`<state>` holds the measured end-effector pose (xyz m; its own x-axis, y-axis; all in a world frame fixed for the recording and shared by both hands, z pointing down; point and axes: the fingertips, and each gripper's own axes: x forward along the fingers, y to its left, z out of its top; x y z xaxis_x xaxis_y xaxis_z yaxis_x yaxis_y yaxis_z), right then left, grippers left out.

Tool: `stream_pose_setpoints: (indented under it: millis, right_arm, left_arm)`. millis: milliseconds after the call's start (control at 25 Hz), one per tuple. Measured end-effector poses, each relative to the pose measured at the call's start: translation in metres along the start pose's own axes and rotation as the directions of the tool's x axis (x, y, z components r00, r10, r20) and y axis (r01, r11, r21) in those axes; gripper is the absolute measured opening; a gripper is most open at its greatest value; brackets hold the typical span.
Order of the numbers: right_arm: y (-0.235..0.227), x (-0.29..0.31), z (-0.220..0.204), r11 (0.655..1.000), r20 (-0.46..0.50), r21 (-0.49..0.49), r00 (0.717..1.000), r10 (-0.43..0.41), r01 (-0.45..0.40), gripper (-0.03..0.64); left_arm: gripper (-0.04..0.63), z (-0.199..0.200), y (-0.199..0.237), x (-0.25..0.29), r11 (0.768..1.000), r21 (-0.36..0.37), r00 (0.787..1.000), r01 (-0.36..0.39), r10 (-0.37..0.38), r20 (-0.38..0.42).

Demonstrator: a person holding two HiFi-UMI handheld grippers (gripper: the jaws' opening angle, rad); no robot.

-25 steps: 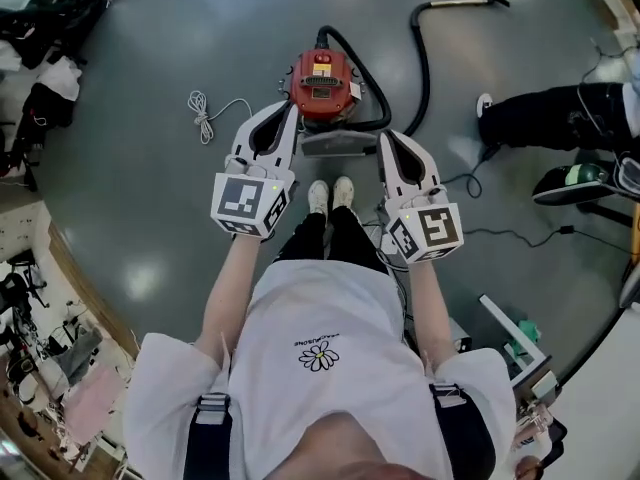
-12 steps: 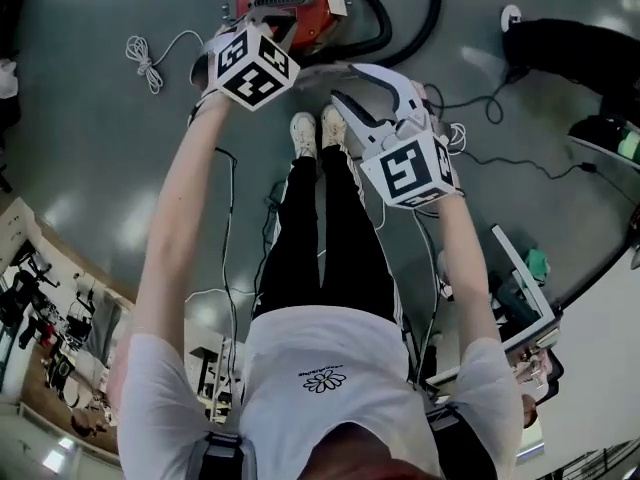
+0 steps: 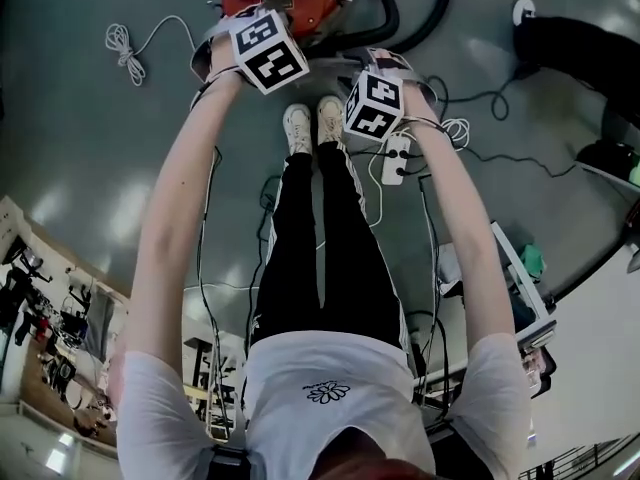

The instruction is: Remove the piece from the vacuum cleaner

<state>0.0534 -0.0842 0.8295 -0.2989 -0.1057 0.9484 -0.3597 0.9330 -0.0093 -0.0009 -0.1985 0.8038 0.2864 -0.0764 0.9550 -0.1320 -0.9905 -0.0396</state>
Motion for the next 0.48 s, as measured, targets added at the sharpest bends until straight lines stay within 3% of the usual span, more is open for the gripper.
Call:
stream_pose_setpoints:
  millis: [160, 480]
  right_arm:
    - [-0.011, 0.031, -0.014, 1.000, -0.070, 0.029, 0.998, -0.004, 0.007, 0.175]
    - [-0.002, 0.063, -0.029, 0.993, -0.188, -0.110, 0.980, -0.072, 0.052, 0.172]
  left_arm:
    - [0.005, -0.002, -0.005, 0.013, 0.996, 0.089, 0.999, 0.011, -0.007, -0.041]
    - [0.005, -0.003, -0.007, 0.013, 0.997, 0.045, 0.998, 0.065, -0.064, -0.028]
